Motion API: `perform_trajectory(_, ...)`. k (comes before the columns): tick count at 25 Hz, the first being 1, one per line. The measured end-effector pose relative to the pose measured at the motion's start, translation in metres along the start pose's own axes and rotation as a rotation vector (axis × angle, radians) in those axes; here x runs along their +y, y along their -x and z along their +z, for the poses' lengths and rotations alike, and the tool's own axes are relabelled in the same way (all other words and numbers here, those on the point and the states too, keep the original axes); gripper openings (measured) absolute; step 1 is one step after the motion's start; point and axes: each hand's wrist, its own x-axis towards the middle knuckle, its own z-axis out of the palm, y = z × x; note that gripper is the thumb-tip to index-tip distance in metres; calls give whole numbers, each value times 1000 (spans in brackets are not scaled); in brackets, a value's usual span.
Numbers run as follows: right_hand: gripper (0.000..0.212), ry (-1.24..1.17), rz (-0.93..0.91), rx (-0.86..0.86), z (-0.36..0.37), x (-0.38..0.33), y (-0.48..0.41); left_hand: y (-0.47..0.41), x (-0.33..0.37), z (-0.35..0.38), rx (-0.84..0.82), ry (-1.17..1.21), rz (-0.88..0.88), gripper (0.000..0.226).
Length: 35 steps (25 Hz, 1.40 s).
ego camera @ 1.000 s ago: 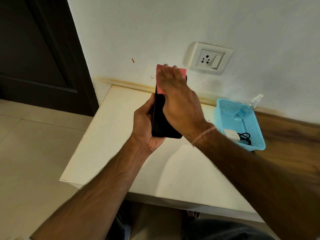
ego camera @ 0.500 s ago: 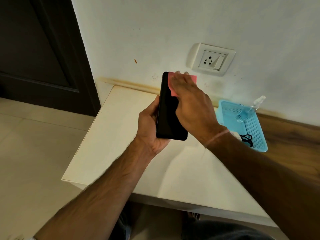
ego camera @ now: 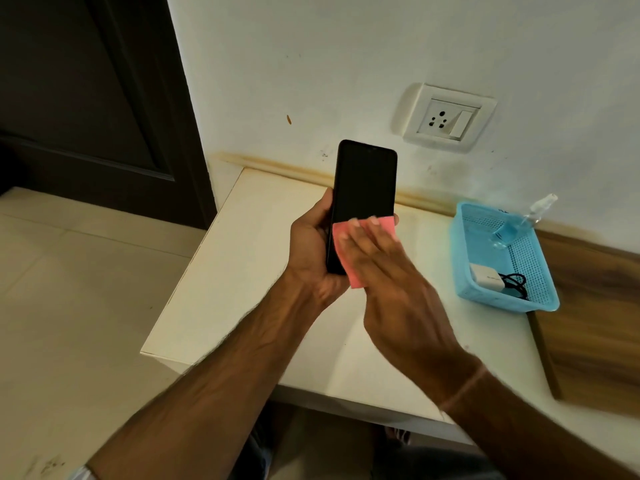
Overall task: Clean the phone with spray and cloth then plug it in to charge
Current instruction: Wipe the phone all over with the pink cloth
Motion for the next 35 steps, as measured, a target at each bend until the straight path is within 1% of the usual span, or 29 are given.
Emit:
perform_trajectory(1, 53, -8, 47, 7, -3, 6, -8, 0, -1, 0, 7, -1, 30, 63)
perform_trajectory(3, 59, -39, 199, 23, -12, 17, -36, 0, -8, 1, 9, -43, 63, 49)
perform_trajectory(5, 61, -56, 303, 43, -16, 20, -65, 2, -13, 3, 27, -76, 65, 43)
perform_trajectory(6, 61, -54, 312, 50, -16, 18, -74, 3, -14, 3, 30, -74, 63, 43)
perform_trajectory(9, 63, -64, 225, 29, -8, 2, -68, 4, -7, 2, -10, -6, 55, 45)
perform_trajectory(11, 60, -57, 123, -8, -1, -12, -40, 6, -2, 3, -19, 32, 7, 58)
perform_trajectory(13, 55, 0, 22, -20, 4, -19, -6, 7, 2, 4, -4, 7, -22, 67)
perform_trajectory(16, 55, 27, -55, -26, 4, -15, 30, 7, 2, 4, 14, -7, 12, 67)
perform_trajectory(17, 53, 53, -62, -33, 1, -9, 33, 6, 1, 5, 14, 14, 14, 66)
perform_trajectory(19, 57, 98, -32, -53, -9, 4, 23, 6, -1, 8, 22, 47, 15, 63)
perform_trajectory(22, 56, 60, 83, -18, -16, 13, -10, 5, -5, 6, 50, 41, 48, 56)
perform_trajectory(24, 55, 31, 134, -21, -10, 3, -24, 5, -6, 4, 24, 57, 38, 57)
perform_trajectory(26, 56, 12, 94, -14, -3, -10, -23, 6, -5, 4, 4, 72, -2, 63)
perform_trajectory(28, 58, 22, -22, -7, 2, -17, -8, 8, -2, 3, -8, 35, -32, 70)
perform_trajectory(30, 63, 62, -99, -24, 2, -17, 14, 8, -1, 3, 10, 18, -19, 70)
perform_trajectory(31, 61, 84, -116, -24, -1, -13, 22, 8, -1, 3, 25, 26, -4, 68)
perform_trajectory(33, 56, 111, -101, -14, -11, 2, 29, 6, -1, 3, 27, 73, 19, 63)
perform_trajectory(35, 56, 107, -25, -16, -19, 17, 21, 4, -4, 4, 12, 89, 29, 60)
